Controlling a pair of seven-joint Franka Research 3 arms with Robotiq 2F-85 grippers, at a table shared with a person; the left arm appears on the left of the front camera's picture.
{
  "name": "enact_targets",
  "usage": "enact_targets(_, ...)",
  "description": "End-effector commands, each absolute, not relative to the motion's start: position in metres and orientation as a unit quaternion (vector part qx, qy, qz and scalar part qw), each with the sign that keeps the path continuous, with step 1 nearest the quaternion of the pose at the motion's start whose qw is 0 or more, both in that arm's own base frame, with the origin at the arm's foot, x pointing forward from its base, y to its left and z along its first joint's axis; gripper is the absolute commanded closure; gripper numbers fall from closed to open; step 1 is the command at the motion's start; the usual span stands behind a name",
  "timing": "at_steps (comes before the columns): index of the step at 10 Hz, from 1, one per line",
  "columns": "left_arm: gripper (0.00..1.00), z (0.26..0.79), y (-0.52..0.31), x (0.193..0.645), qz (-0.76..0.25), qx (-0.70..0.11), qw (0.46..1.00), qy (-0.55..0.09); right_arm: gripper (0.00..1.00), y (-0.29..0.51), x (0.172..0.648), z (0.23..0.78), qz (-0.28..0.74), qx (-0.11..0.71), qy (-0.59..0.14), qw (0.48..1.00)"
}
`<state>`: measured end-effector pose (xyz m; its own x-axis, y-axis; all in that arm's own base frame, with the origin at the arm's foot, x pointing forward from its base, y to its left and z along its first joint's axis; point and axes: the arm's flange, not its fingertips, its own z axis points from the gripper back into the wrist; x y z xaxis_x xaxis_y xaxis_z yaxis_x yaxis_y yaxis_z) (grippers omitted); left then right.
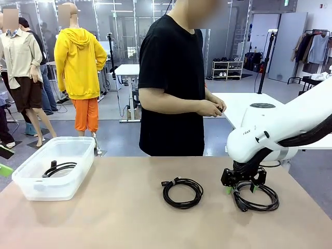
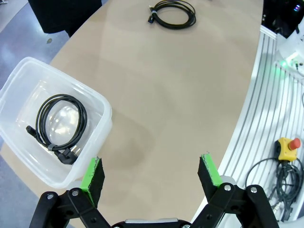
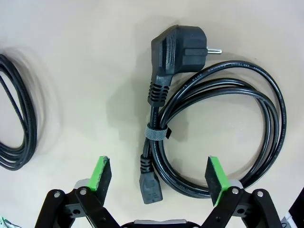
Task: Organize and store the cables.
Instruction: Place the Power Cable into the Organizing box.
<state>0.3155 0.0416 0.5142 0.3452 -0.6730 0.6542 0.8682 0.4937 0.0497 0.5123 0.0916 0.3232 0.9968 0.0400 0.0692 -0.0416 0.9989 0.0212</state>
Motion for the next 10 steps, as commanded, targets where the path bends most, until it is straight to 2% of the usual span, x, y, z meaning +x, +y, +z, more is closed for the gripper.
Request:
enact_targets(1, 0.00, 0.514, 0.042, 0.317, -0.484, -0.159, 0.799, -0.320, 0.00, 0.090, 0.509, 0.329, 0.027, 0.011, -0.039, 0.999)
enact_targets(3, 0.00, 0.514, 0.042, 0.317, -0.484, -0.159, 0.799, -0.320, 0.00, 0.092, 0.512, 0.325, 0.021, 0.011, -0.036, 0.999)
enact_targets(4, 0.00, 0.514, 0.042, 0.317, -0.484, -0.159, 0.799, -0.320, 0.00, 0.091, 0.513, 0.321, 0.004, 0.018, -0.074, 0.997)
enact_targets(6, 0.00, 0.514, 0.042, 0.317, -0.484, -0.159, 0.799, -0.320, 0.00, 0.090, 0.524, 0.314, -0.030, 0.040, -0.103, 0.993)
enact_targets(10, 0.00, 0.514, 0.042, 0.317, -0.484, -0.159, 0.799, -0.320, 0.00, 0.084, 0.535, 0.298, -0.060, 0.040, -0.087, 0.994)
